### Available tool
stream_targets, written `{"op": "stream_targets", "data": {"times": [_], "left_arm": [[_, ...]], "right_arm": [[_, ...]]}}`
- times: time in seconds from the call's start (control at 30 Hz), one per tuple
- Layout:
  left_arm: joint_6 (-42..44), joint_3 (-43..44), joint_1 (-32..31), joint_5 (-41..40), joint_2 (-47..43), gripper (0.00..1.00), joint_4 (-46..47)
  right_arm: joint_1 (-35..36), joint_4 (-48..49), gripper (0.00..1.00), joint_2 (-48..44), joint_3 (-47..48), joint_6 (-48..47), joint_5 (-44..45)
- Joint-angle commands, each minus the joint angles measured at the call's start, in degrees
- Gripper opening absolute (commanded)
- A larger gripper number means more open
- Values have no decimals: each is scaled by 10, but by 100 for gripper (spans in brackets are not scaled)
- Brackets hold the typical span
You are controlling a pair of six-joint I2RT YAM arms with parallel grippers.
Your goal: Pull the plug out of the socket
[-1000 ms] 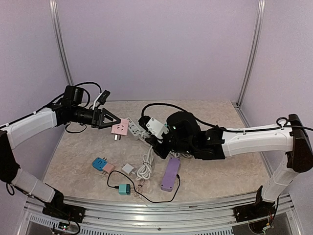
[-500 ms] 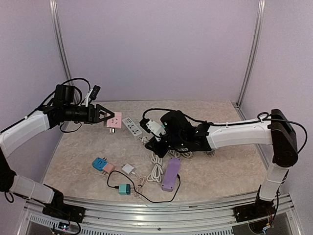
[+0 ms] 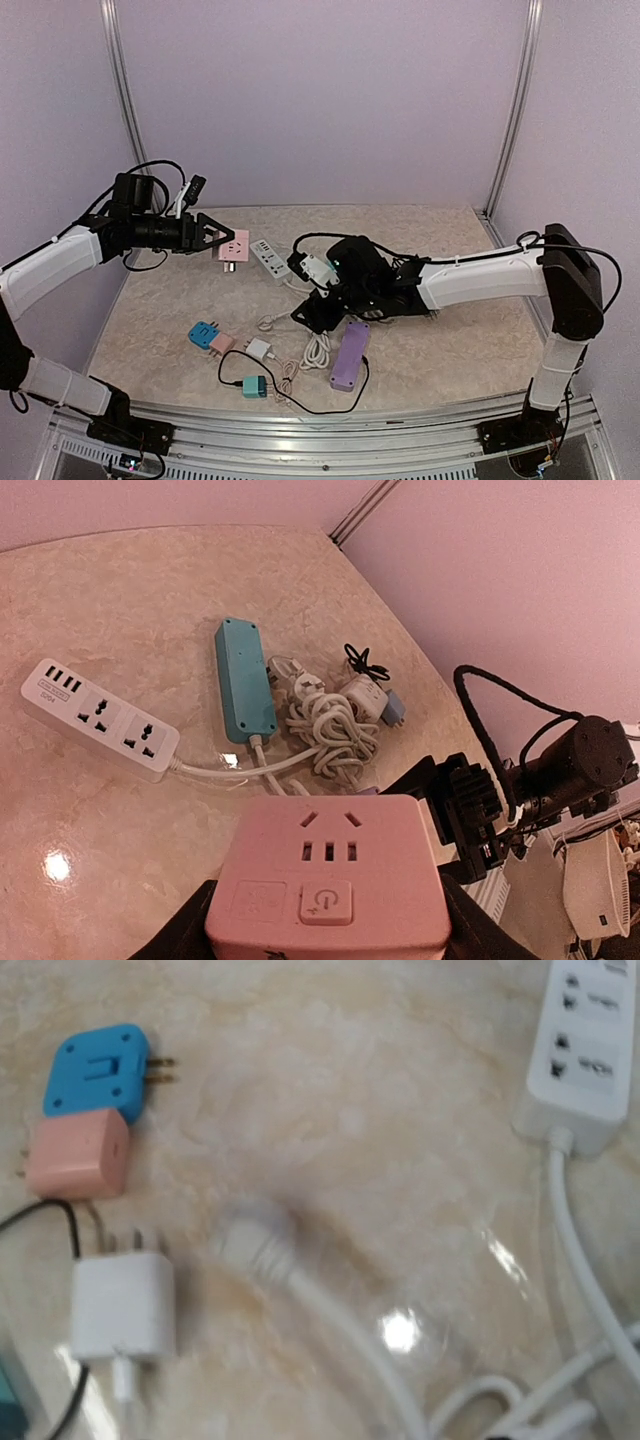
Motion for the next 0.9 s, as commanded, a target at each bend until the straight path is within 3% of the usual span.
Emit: {"op": "stream_targets", "data": {"times": [0.0,0.27,0.47,0.73,0.87], "left_arm": [[-3,-3,3,4,5,0,12],[7,-2,3,-18,7,0,2],[16,7,4,-48,51,0,-17],[43,75,13,-205,167,0,-123],[57,87,14,-264,202,0,-143]], "right_arm": [[4,33,72,-37,-34,6,14],[-3,91,83,-101,-96,27,94],[-42,113,84,-144,-133,42,103],[-64,57,85,-246,-183,32,215],[-77,57,93,-310,-229,32,264]]}}
